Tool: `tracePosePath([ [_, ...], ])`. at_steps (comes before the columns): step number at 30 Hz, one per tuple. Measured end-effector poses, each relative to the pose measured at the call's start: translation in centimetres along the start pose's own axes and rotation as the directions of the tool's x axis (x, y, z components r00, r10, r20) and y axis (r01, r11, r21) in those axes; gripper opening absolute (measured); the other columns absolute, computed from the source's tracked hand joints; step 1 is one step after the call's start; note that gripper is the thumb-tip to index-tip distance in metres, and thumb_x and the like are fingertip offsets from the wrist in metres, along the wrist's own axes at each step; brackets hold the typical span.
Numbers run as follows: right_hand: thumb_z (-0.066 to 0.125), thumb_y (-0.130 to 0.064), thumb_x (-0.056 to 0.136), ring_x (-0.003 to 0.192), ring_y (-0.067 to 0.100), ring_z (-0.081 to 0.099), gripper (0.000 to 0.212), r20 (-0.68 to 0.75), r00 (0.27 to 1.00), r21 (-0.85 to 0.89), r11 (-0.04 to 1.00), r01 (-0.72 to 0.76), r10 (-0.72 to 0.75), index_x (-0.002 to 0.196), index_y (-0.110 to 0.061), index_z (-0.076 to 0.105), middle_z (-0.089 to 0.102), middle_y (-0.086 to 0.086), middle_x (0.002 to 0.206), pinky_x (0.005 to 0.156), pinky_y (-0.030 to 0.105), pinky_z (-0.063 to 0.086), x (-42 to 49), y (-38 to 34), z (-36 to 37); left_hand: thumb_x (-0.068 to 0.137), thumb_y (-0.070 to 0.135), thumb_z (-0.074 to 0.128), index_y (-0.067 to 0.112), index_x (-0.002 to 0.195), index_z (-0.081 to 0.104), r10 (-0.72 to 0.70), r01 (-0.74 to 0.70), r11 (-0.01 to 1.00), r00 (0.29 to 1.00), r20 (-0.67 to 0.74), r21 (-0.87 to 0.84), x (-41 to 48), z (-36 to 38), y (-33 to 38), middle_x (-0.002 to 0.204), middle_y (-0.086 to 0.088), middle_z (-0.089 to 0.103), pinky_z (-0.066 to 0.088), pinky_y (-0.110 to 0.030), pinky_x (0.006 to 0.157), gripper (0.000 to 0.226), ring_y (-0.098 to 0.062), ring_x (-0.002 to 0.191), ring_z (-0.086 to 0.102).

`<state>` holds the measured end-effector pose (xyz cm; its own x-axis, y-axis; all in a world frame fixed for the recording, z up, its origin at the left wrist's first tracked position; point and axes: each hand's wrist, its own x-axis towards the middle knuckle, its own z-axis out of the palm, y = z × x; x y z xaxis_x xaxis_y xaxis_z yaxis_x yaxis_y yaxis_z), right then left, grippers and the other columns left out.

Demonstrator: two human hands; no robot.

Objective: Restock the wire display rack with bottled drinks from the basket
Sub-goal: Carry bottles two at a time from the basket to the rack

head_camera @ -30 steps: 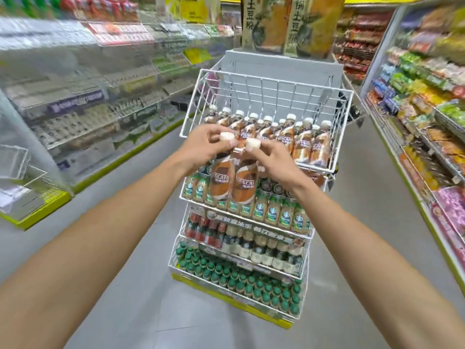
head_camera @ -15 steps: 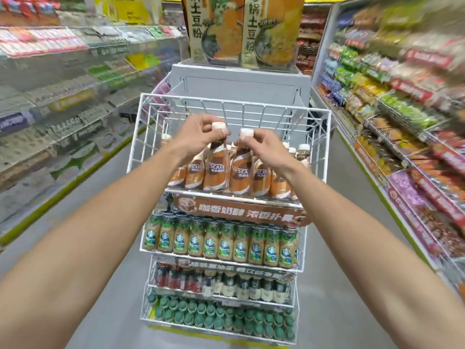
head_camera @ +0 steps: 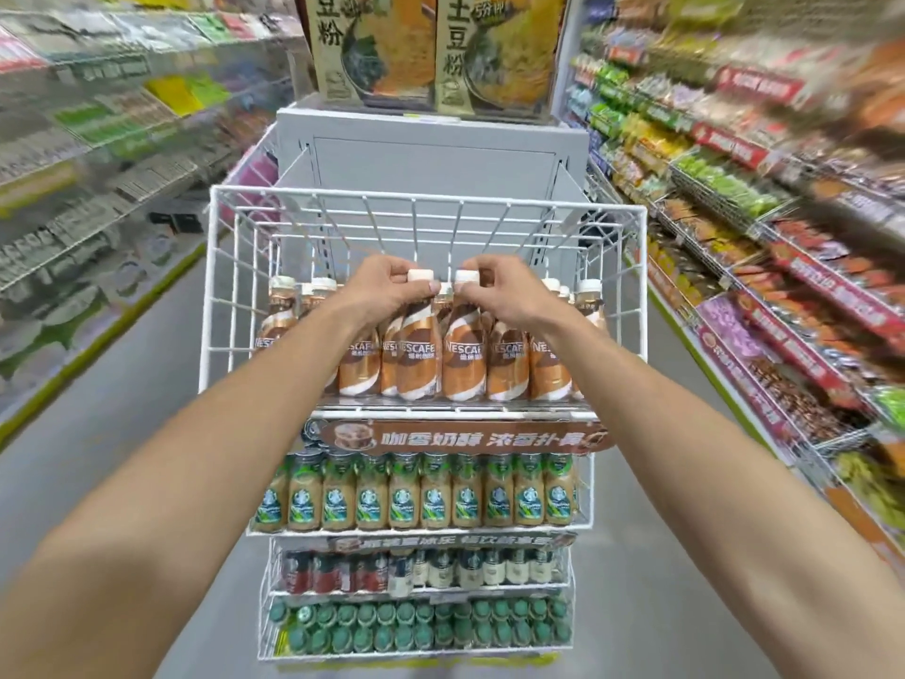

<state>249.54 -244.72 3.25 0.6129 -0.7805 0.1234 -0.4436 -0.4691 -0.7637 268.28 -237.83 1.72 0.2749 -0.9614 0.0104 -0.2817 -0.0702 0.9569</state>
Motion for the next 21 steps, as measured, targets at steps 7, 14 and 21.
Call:
tracePosePath([
  [7, 0.066, -0.014, 0.101, 0.076, 0.013, 0.073, 0.019, -0.021, 1.000, -0.146, 0.989, -0.025, 0.022, 0.113, -0.001, 0.072, 0.078, 0.011, 0.099, 0.064, 0.018, 0.059, 1.0, -0.2, 0.6, 0.087, 0.018, 0.079, 0.004, 0.113, 0.069, -0.072, 0.072, 0.997, 0.997, -0.010, 0.003, 1.6, 0.1, -1.3, 0.094, -0.001, 0.078, 0.057, -0.018, 0.066, 0.031, -0.004, 0.074, 0.076],
  [14, 0.067, -0.021, 0.100, 0.094, 0.028, 0.075, 0.021, -0.022, 0.995, -0.232, 0.968, -0.098, 0.096, 0.109, -0.003, 0.073, 0.077, 0.013, 0.100, 0.086, 0.047, 0.061, 1.7, -0.2, 0.9, 0.083, 0.026, 0.083, 0.004, 0.118, 0.071, -0.098, 0.098, 0.994, 0.995, -0.003, 0.053, 2.3, 0.0, -1.3, 0.096, -0.003, 0.079, 0.060, -0.031, 0.079, 0.043, -0.016, 0.085, 0.077],
  [21, 0.061, -0.020, 0.103, 0.127, 0.029, 0.063, 0.043, -0.083, 0.993, -0.181, 0.979, -0.097, 0.083, 0.140, 0.000, 0.059, 0.065, 0.017, 0.139, 0.108, 0.043, 0.052, 0.7, -1.1, 0.6, 0.085, 0.050, 0.077, 0.007, 0.125, 0.064, 0.078, -0.053, 0.928, 0.996, -0.053, 0.369, 2.4, -0.6, -0.2, 0.109, -0.007, 0.074, 0.058, -0.044, 0.092, 0.060, -0.024, 0.100, 0.071],
])
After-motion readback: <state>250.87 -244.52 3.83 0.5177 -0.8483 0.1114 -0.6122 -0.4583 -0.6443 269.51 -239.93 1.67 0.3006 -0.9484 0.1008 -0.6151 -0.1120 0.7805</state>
